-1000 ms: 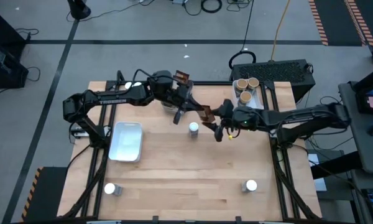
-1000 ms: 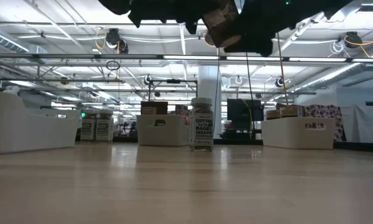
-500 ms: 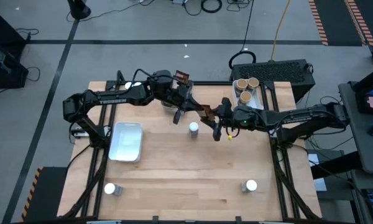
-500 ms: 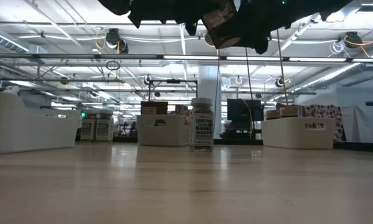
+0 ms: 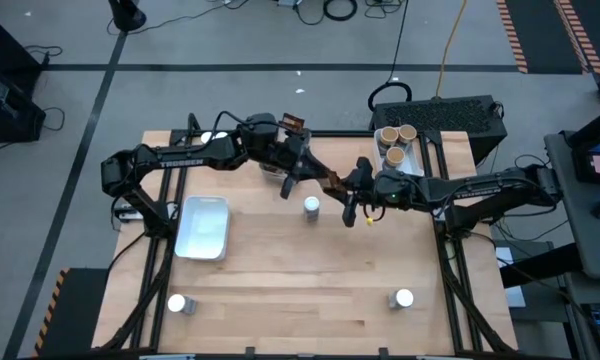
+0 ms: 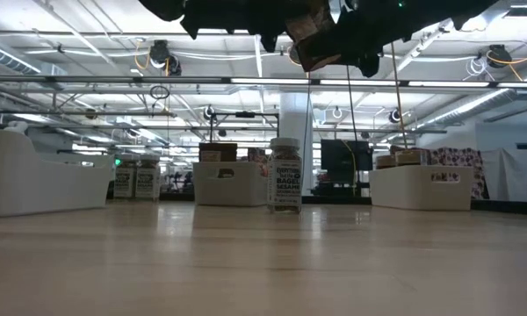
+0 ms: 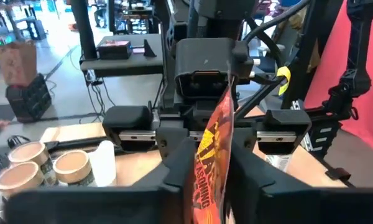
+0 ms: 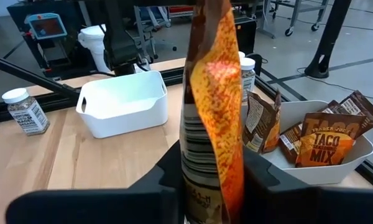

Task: Sort spices by type
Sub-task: Put the orange spice pack on the gray bin

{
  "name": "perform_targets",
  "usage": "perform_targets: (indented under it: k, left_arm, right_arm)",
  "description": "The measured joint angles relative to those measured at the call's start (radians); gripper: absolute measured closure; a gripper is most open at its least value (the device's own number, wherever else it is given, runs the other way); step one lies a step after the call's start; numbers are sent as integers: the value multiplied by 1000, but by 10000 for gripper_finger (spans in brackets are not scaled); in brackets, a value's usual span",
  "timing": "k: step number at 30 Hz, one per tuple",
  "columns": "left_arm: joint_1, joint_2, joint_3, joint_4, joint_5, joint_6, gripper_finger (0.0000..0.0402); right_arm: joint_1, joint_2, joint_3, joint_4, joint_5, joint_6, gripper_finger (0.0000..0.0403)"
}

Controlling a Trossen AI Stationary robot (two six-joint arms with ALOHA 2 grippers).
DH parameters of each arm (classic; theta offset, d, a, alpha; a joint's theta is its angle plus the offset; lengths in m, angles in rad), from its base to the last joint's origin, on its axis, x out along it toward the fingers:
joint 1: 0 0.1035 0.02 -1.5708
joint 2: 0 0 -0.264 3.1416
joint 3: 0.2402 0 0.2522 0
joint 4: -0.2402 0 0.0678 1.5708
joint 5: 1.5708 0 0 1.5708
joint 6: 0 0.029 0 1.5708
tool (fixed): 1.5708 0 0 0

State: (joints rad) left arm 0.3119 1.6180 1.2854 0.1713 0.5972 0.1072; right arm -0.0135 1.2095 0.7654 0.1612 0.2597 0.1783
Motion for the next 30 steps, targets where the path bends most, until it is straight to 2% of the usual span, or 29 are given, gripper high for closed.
perform_targets:
  k: [5,10,16,19,21,26,30]
  left_arm:
    - [9,0,0,-12,-1,-147,249]
    - [26,-17,0,-33,-7,-181,184]
    - [67,-69,40,-90,-91,-181,145]
    - [92,-87,79,-138,-150,-219,139]
    - [113,-91,98,-168,-184,-325,139]
    - [173,-91,113,-214,-191,-740,139]
    - [194,-89,113,-264,-194,-908,139]
  right_arm:
    - [0,0,0,-4,4,0,332]
    - [-14,0,0,-10,4,0,339]
    - [-41,-2,0,-10,6,-18,336]
    - [-52,-4,0,-9,64,-39,338]
    - [-57,-5,0,-10,128,-68,338]
    - [-59,-7,0,-10,272,-187,336]
    - [-59,-7,0,-10,407,-285,337]
